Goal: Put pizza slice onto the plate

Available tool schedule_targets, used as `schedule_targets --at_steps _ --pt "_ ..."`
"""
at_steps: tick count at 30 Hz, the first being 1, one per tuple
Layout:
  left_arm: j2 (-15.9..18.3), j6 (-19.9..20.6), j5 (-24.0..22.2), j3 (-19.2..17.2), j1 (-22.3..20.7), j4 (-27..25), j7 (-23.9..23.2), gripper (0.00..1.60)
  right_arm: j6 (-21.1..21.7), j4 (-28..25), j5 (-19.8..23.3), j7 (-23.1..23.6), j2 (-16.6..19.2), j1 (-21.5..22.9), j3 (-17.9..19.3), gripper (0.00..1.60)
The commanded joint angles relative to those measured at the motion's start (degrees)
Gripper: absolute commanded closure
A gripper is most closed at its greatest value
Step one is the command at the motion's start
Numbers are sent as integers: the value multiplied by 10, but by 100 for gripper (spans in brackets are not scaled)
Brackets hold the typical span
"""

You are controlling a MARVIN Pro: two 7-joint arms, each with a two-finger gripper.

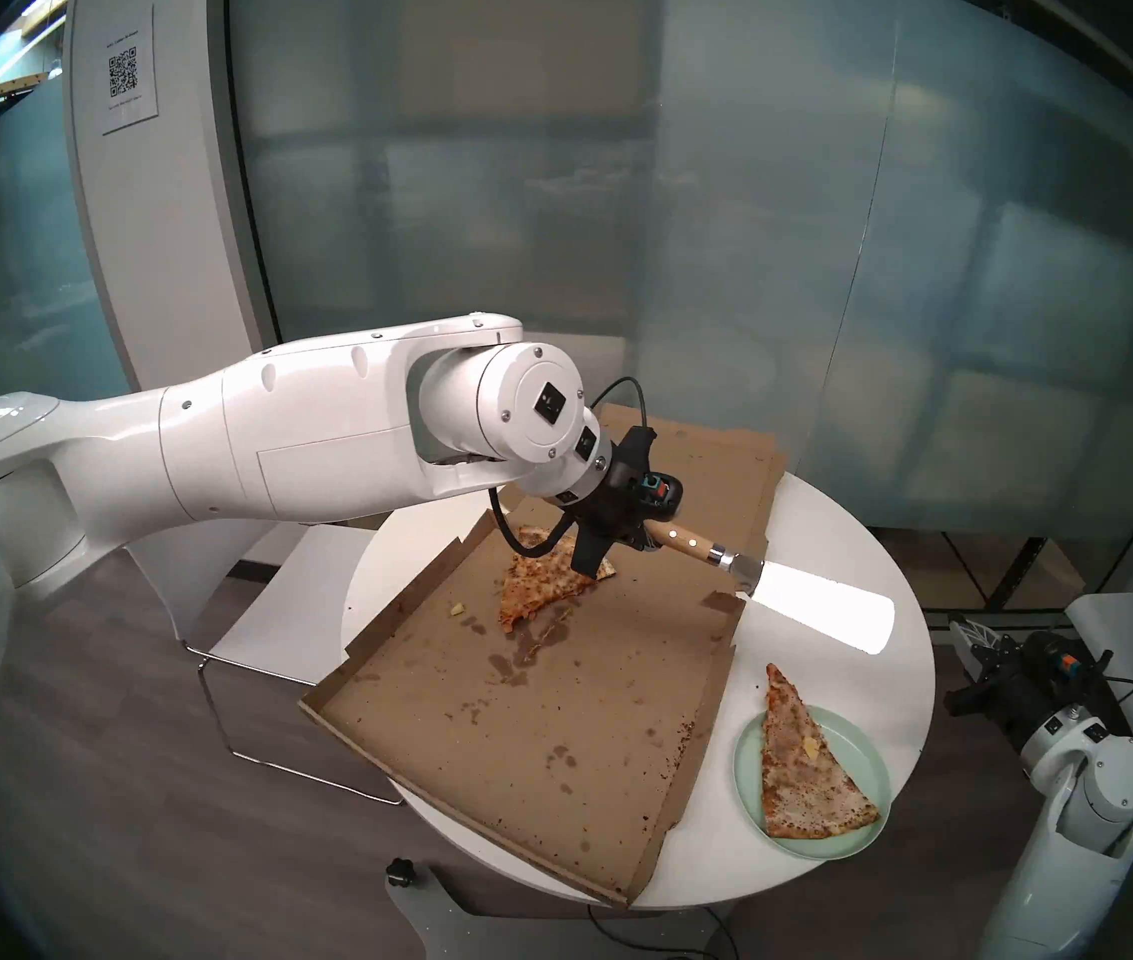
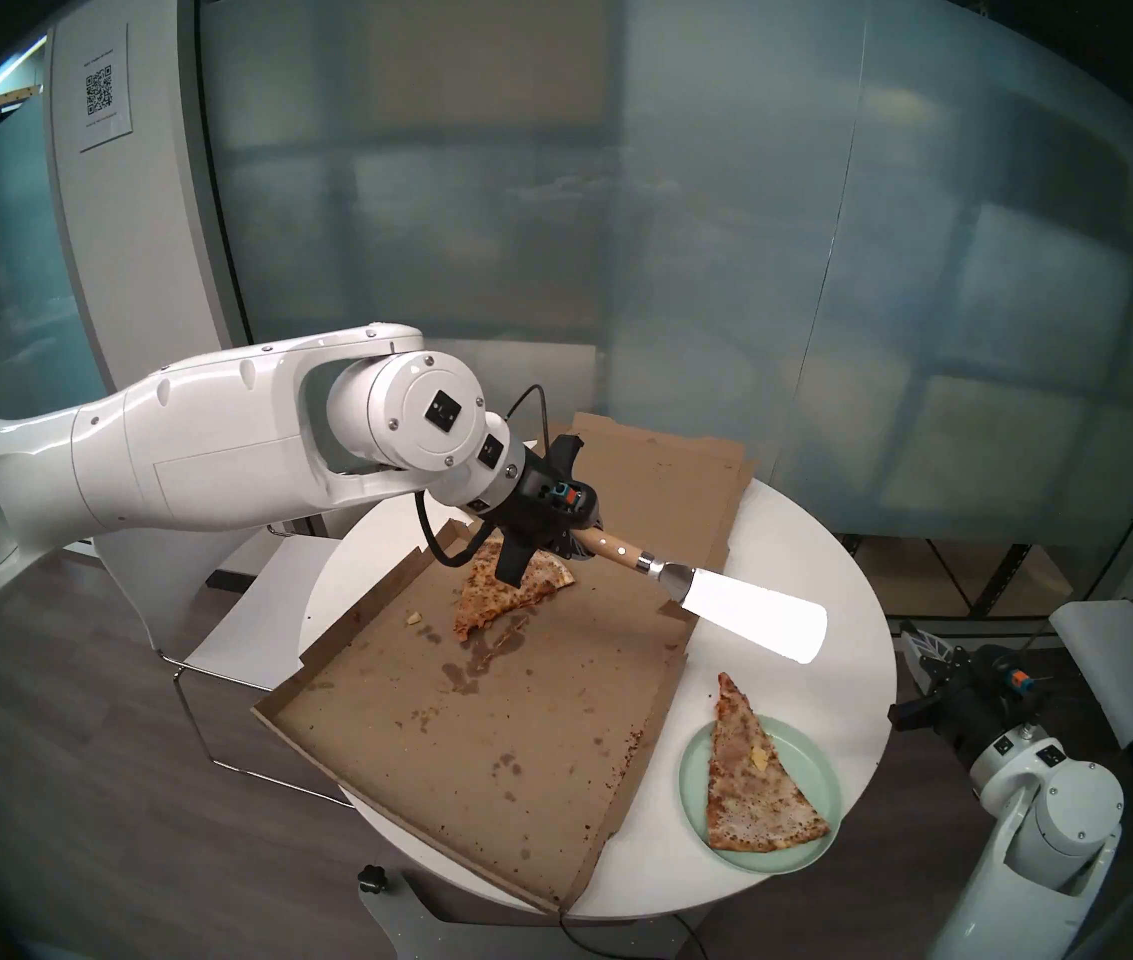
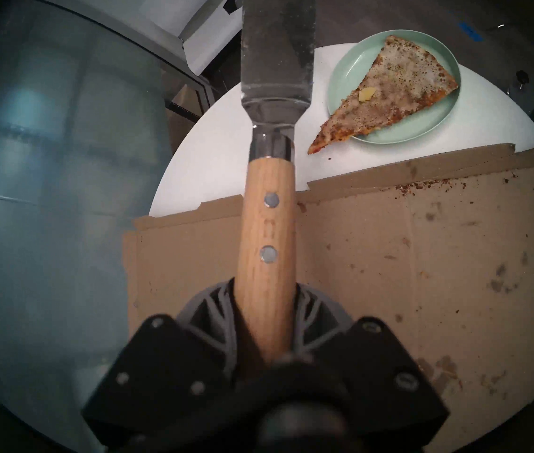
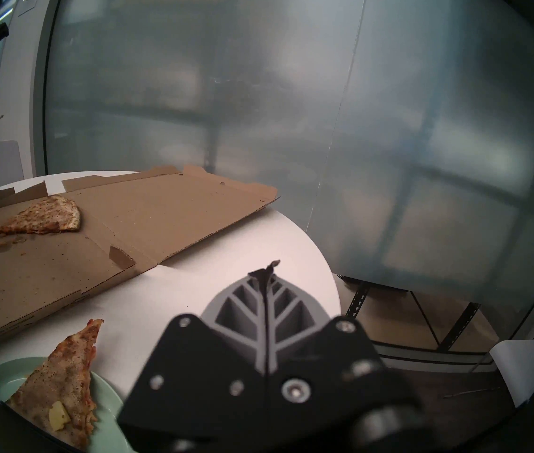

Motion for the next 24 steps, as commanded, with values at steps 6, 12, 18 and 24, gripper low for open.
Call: schedule_targets --at_steps 6,12,18,24 --pt "138 35 -37 -32 15 -62 24 160 1 -23 0 5 4 4 -7 160" --pt "157 49 -47 -31 33 -63 32 160 2 -25 -2 7 5 5 -12 160" --pt "193 55 -57 -30 56 -81 47 160 4 -27 -6 8 6 7 -18 160" --pt "227 54 -66 -32 74 -96 63 160 5 -28 -10 9 3 8 -28 160"
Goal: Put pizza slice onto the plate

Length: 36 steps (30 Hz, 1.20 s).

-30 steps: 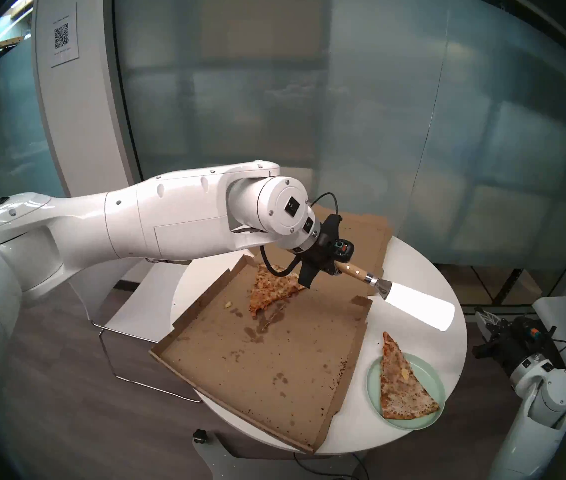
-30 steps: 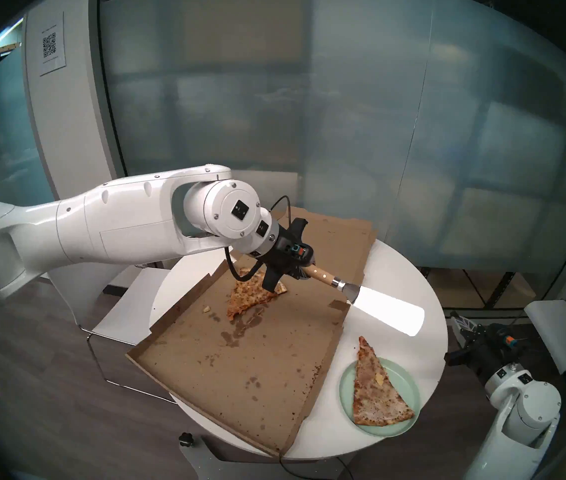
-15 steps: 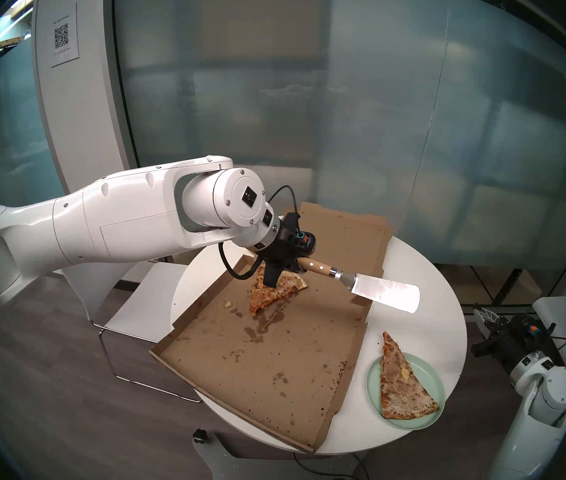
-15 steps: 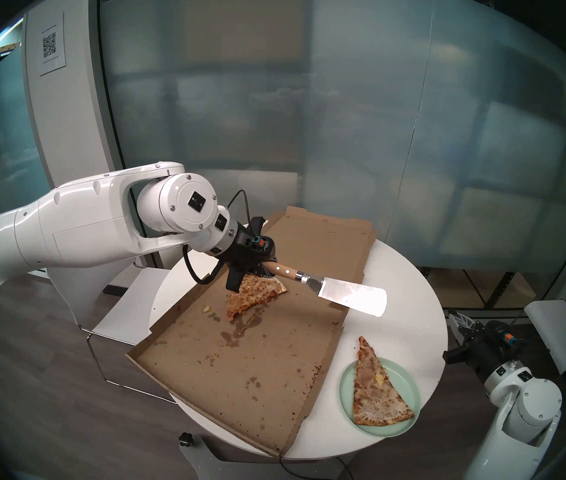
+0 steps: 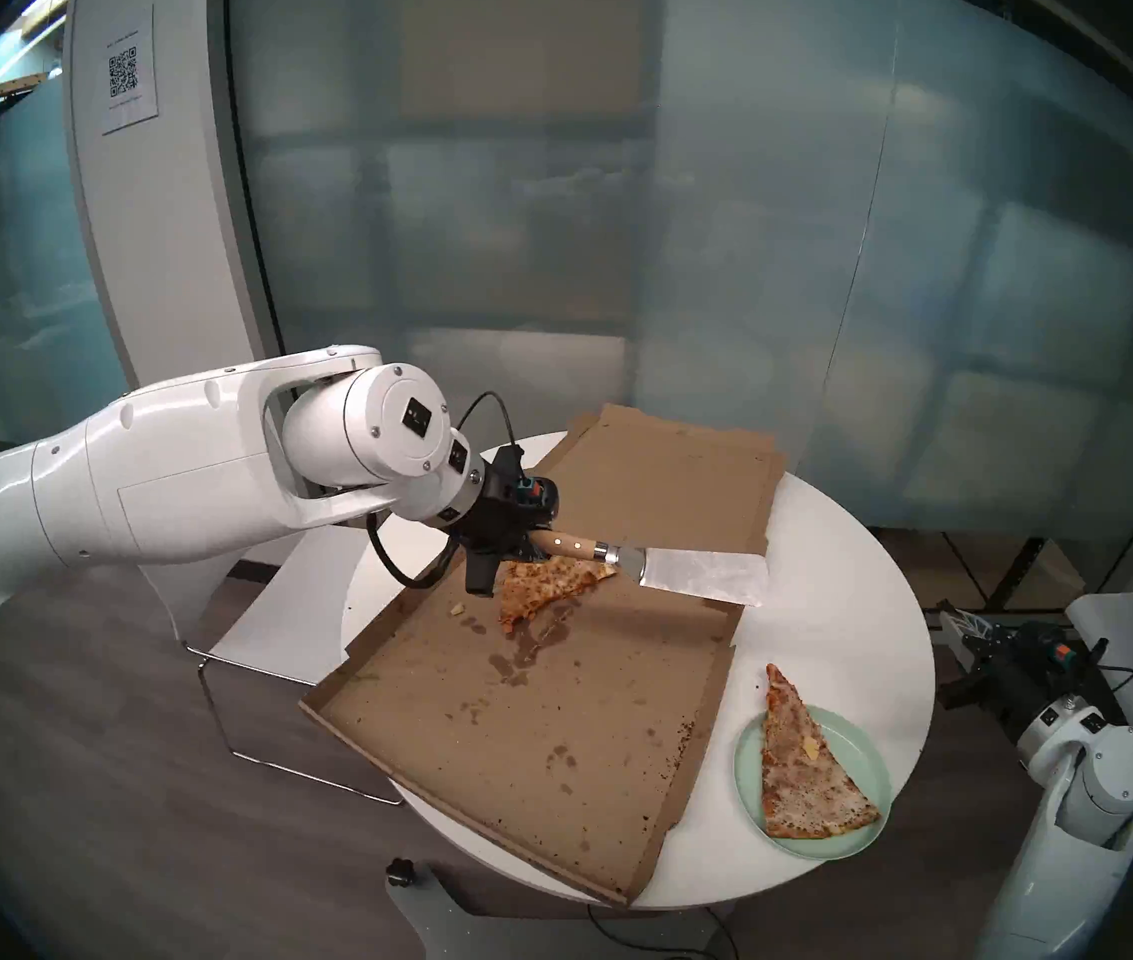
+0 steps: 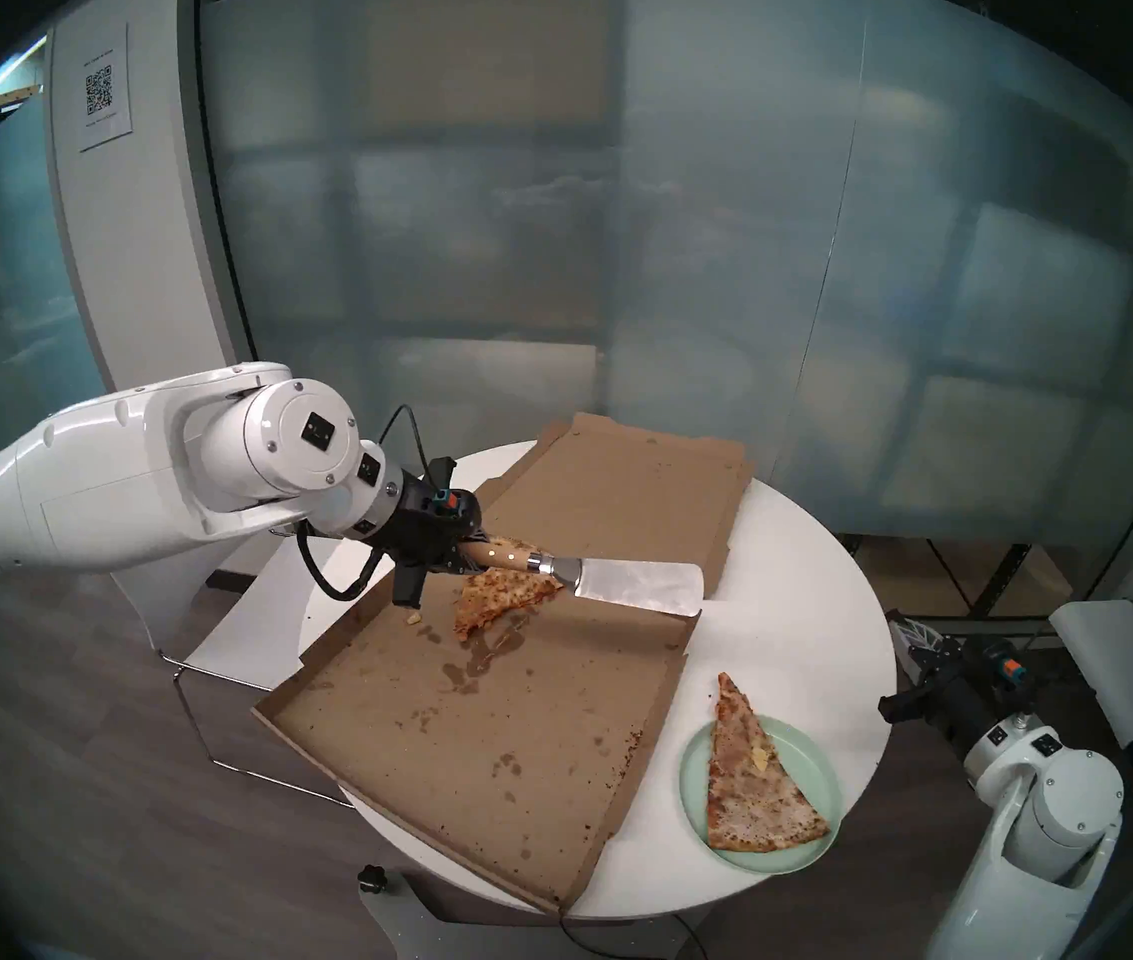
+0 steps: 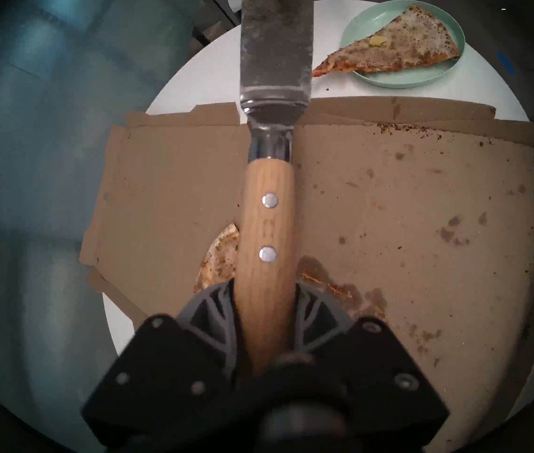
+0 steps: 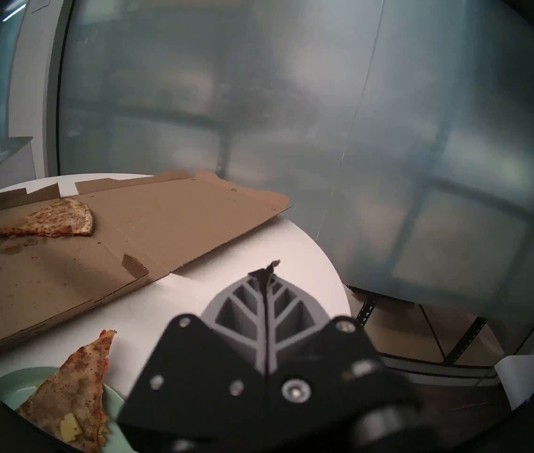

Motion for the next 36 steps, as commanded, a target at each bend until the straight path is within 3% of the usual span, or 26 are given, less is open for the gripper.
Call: schedule_targets --at_steps 1,10,11,20,28,36 --pt "67 -5 -13 -16 19 -29 25 160 2 -16 -4 -1 -1 5 -11 160" --pt "136 -31 -38 -15 60 -73 71 160 5 -20 -9 -2 -2 5 -19 160" --pt "132 -29 -40 -14 65 -67 77 160 5 -21 -9 -2 -2 5 -19 160" --pt "197 -83 -59 -2 106 -87 148 160 8 -33 -10 -2 -7 0 -21 160" --pt "209 -115 -64 15 129 -80 183 160 8 -42 -9 0 -12 -7 -17 160" --pt "204 -120 -69 27 143 -74 199 160 6 -42 -6 4 -12 -11 -15 160"
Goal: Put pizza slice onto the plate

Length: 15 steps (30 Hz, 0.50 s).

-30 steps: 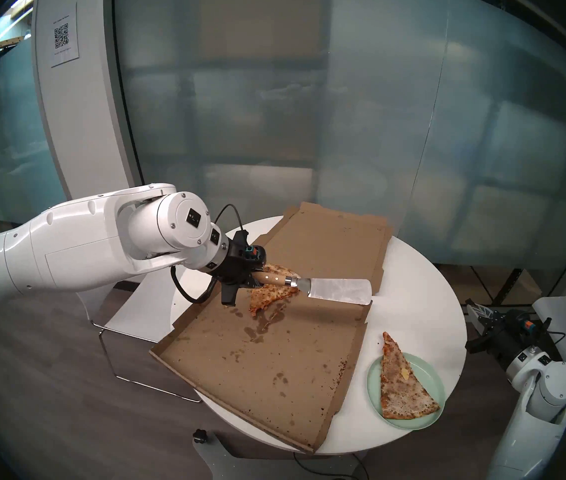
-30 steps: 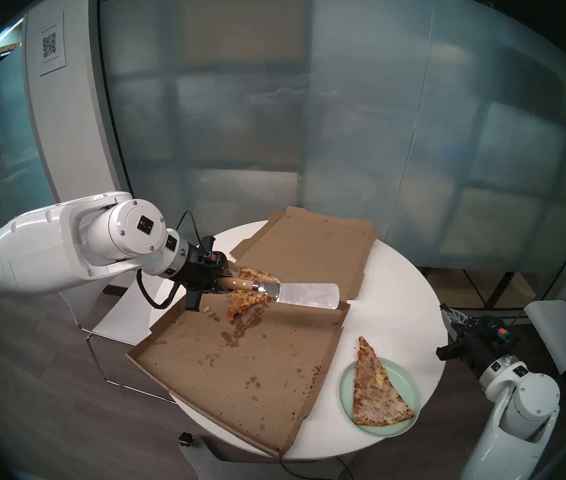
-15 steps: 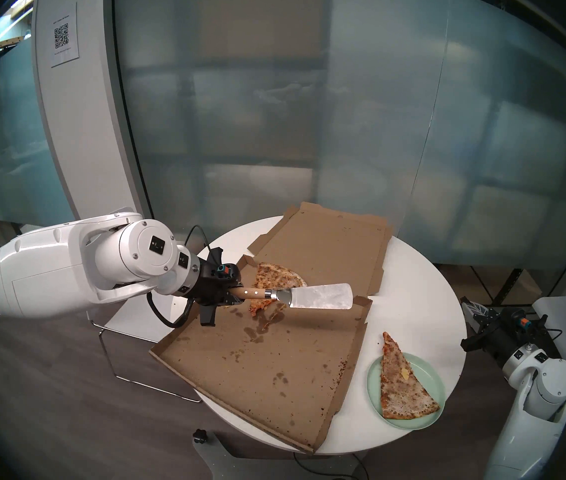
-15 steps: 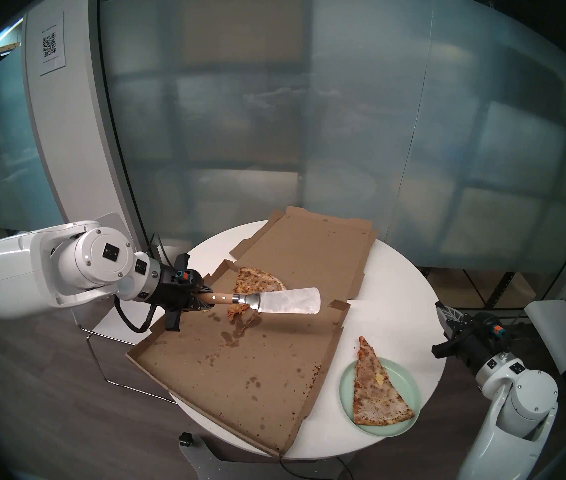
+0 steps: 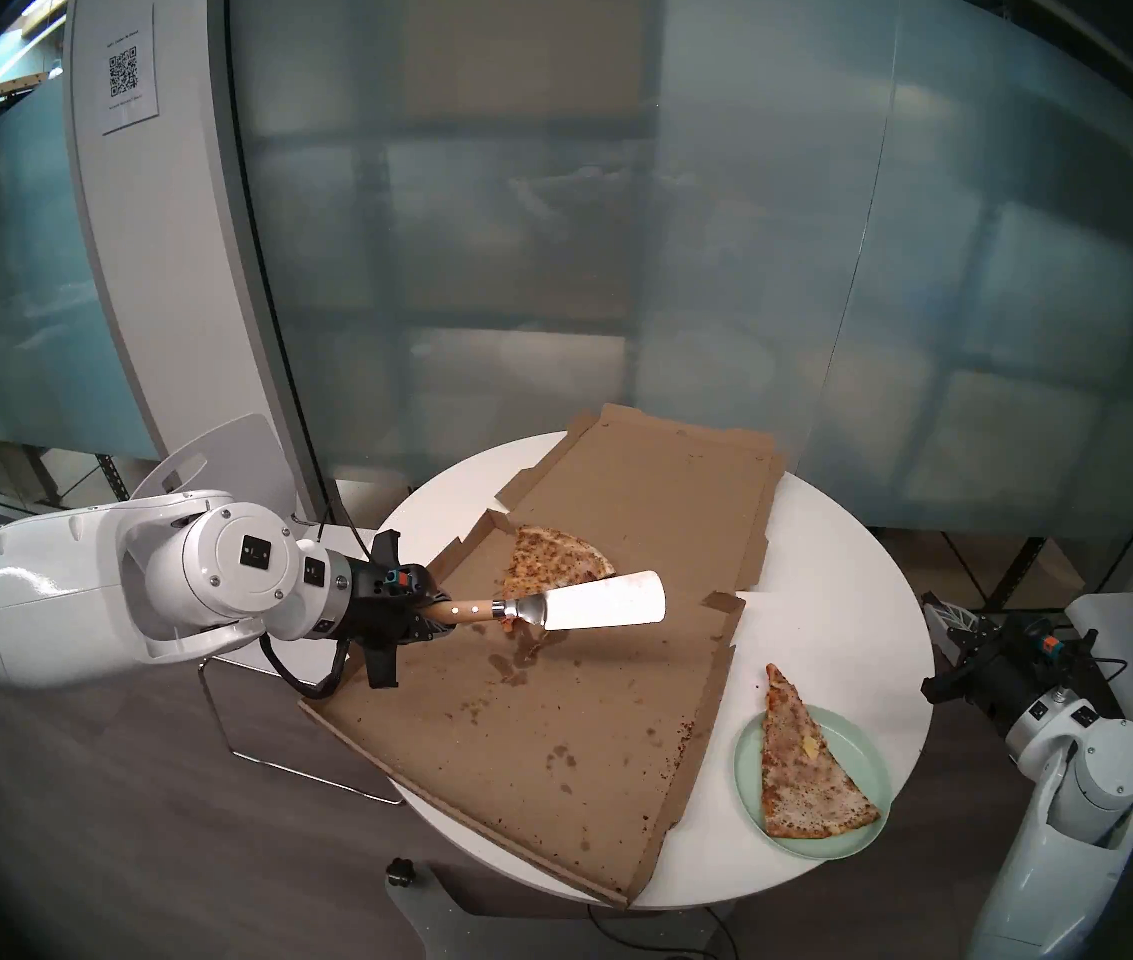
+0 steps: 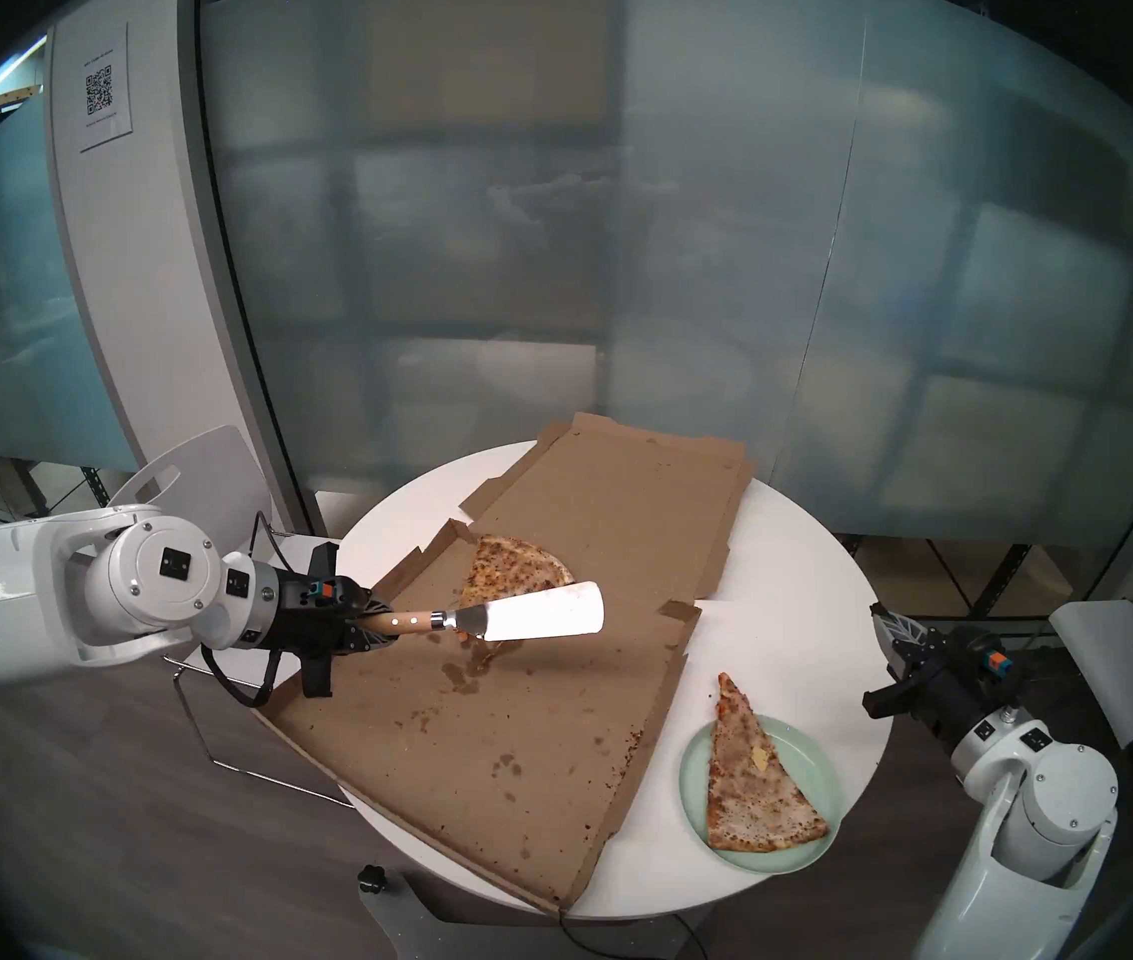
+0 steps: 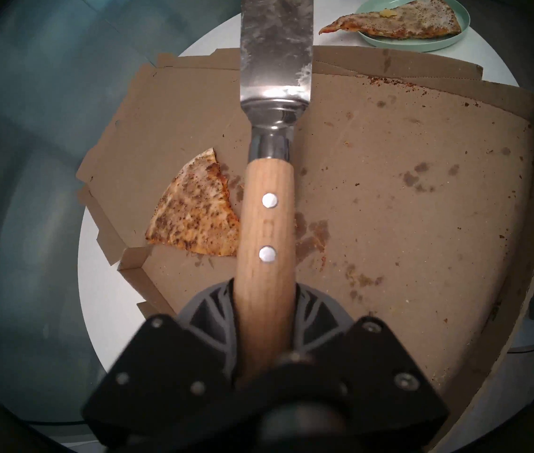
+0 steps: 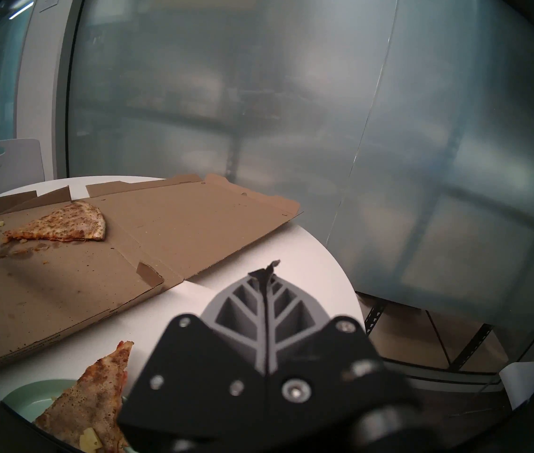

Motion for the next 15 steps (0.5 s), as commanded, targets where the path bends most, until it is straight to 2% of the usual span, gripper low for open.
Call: schedule_targets --at_steps 1,10,15 --pt "2 -11 -3 3 9 4 18 160 -3 -14 5 4 2 -1 3 160" --pt "-10 -5 -3 11 19 20 21 160 -4 -13 6 8 3 0 6 160" --pt "-16 -3 6 18 21 38 7 160 -5 -11 6 10 2 1 8 160"
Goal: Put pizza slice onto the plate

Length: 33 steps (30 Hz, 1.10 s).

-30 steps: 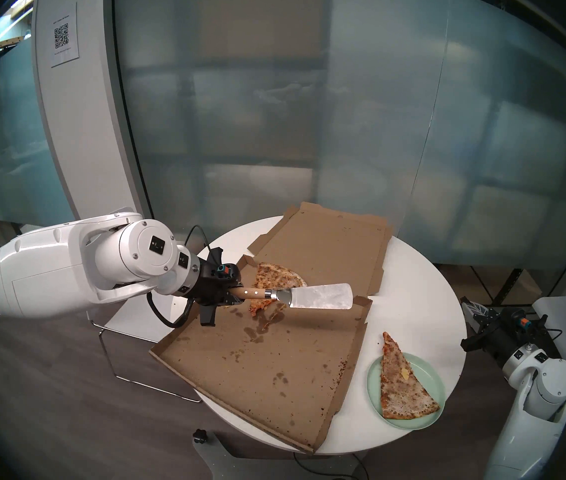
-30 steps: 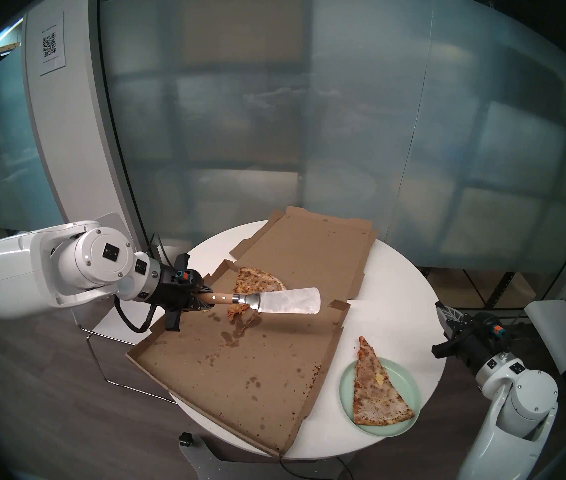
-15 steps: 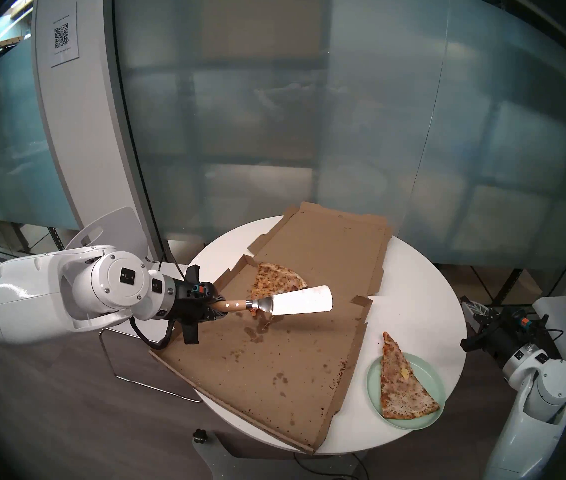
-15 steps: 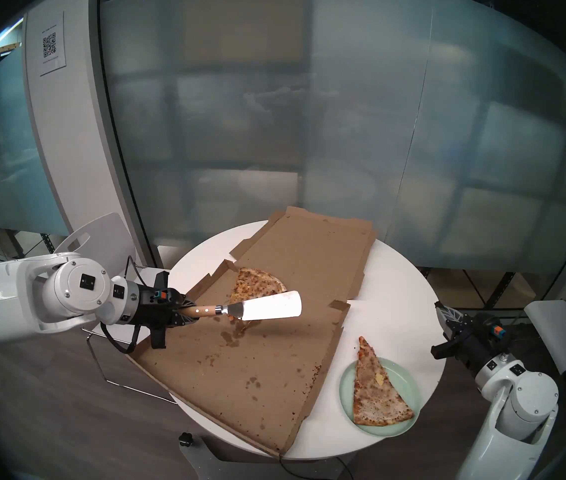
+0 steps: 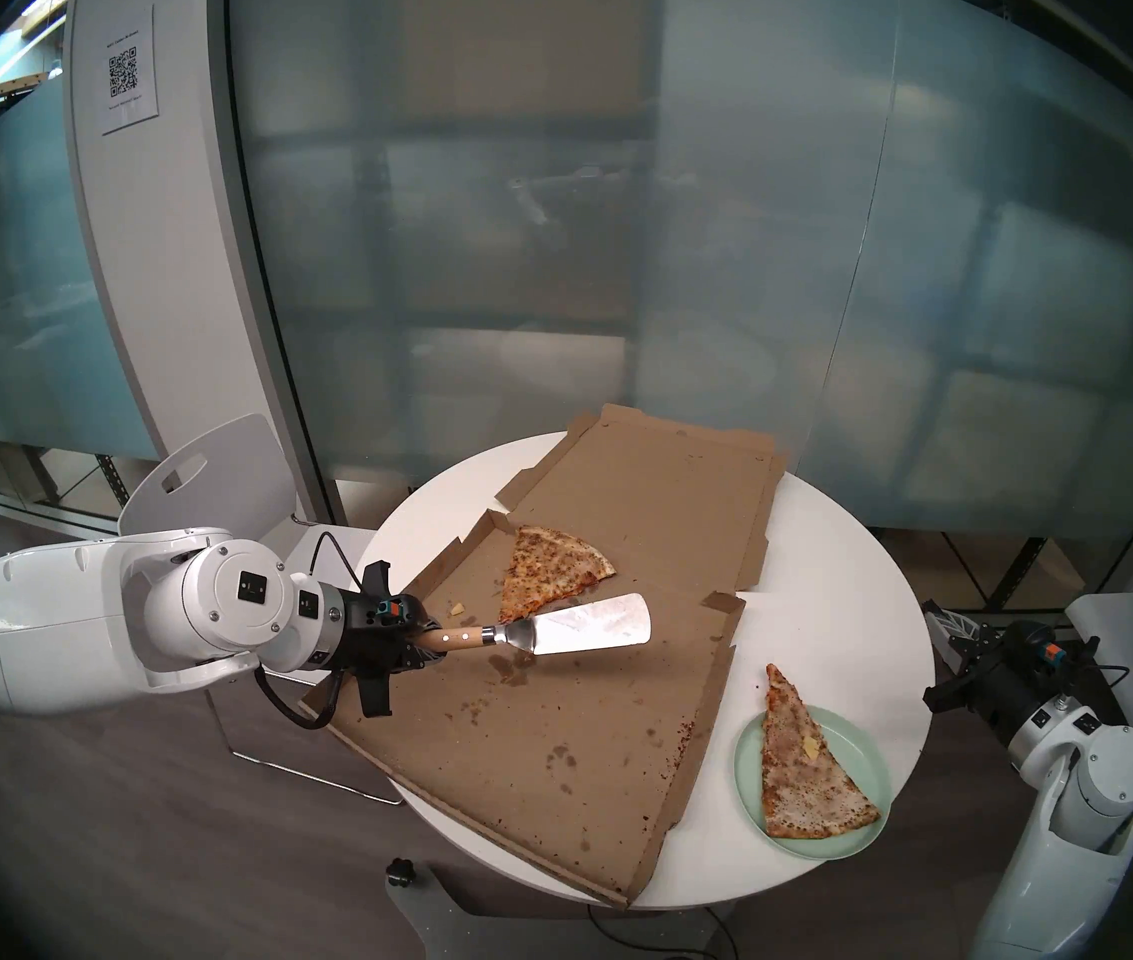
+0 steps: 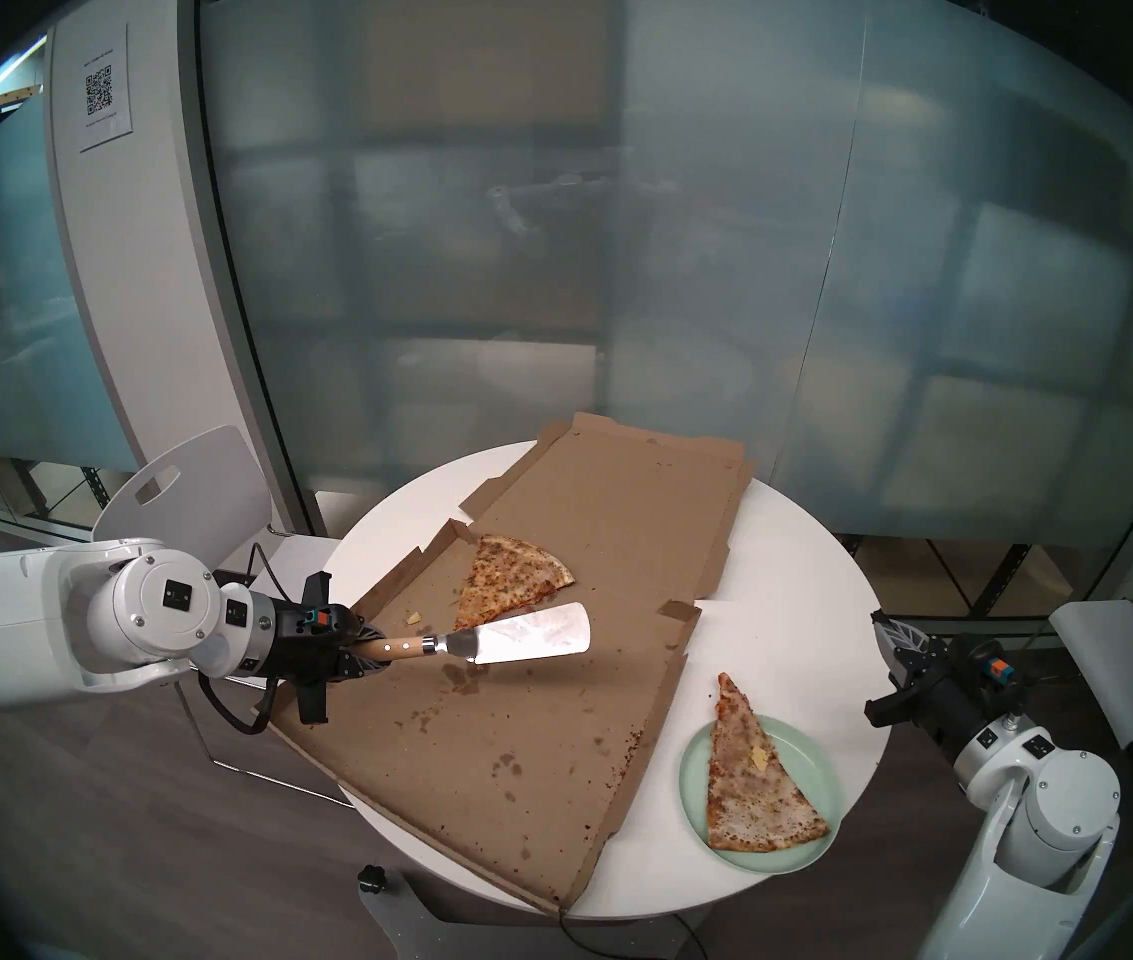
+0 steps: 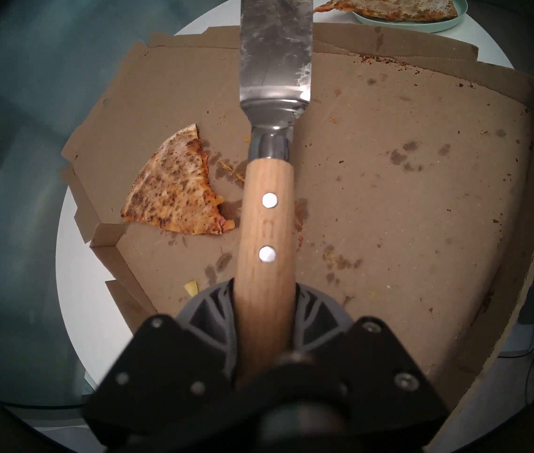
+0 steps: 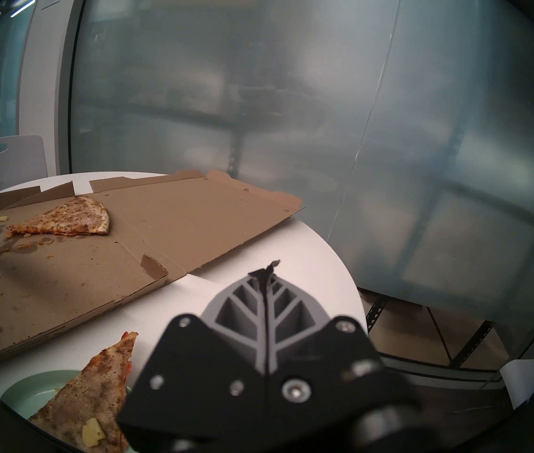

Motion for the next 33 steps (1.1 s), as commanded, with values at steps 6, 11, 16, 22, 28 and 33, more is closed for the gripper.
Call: schedule_targets --at_steps 6,11,16,22,28,33 --pt "-14 3 25 9 -3 26 -25 160 -5 -8 5 1 0 5 3 160" --pt "-16 4 30 15 -1 32 -35 160 -5 -9 8 -1 -1 3 2 160" --pt "-21 1 34 20 3 40 -39 160 -3 -12 11 -4 -2 1 1 160" --pt "-30 -4 36 28 13 51 -28 160 -1 -16 13 -7 -2 1 2 160" --pt "-33 -9 35 31 19 57 -24 160 0 -21 16 -11 -3 -1 2 160" --pt "-39 -2 47 36 16 63 -37 160 -2 -22 19 -12 -5 -5 6 160"
